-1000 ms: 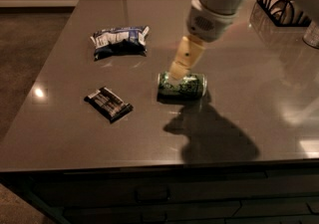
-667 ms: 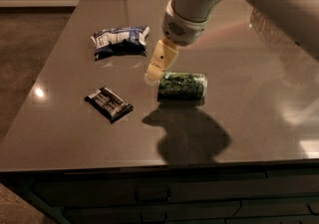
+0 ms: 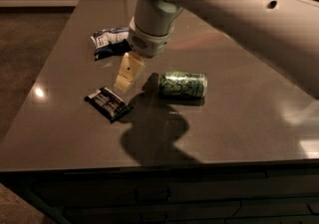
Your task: Pick rxbar chocolate
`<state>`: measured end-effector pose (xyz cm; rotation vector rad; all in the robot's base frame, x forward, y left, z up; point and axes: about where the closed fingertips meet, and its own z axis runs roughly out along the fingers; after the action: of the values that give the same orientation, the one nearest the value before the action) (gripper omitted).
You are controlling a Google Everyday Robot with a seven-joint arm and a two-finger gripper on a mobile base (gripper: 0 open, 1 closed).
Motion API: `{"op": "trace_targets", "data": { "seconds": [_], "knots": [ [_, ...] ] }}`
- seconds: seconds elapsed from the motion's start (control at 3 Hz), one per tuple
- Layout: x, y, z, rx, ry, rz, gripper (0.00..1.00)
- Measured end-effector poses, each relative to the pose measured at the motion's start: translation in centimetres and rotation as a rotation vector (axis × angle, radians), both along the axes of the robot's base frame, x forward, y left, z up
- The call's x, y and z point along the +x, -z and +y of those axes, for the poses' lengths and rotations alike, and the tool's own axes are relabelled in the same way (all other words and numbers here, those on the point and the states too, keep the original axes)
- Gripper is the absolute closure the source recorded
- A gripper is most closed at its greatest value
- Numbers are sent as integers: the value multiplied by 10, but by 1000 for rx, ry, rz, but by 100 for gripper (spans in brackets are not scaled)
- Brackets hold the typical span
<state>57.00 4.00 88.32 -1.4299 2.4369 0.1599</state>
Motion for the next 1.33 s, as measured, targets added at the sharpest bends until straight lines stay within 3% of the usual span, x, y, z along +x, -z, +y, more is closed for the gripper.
{"op": "trace_targets", "data": {
  "seconds": [0.67, 1.0, 1.33],
  "knots": [
    [-26, 32, 40, 21, -56, 60, 0],
    [-30, 44, 57, 19, -84, 50, 0],
    [-30, 53, 69, 0, -96, 47, 17]
  ]
}}
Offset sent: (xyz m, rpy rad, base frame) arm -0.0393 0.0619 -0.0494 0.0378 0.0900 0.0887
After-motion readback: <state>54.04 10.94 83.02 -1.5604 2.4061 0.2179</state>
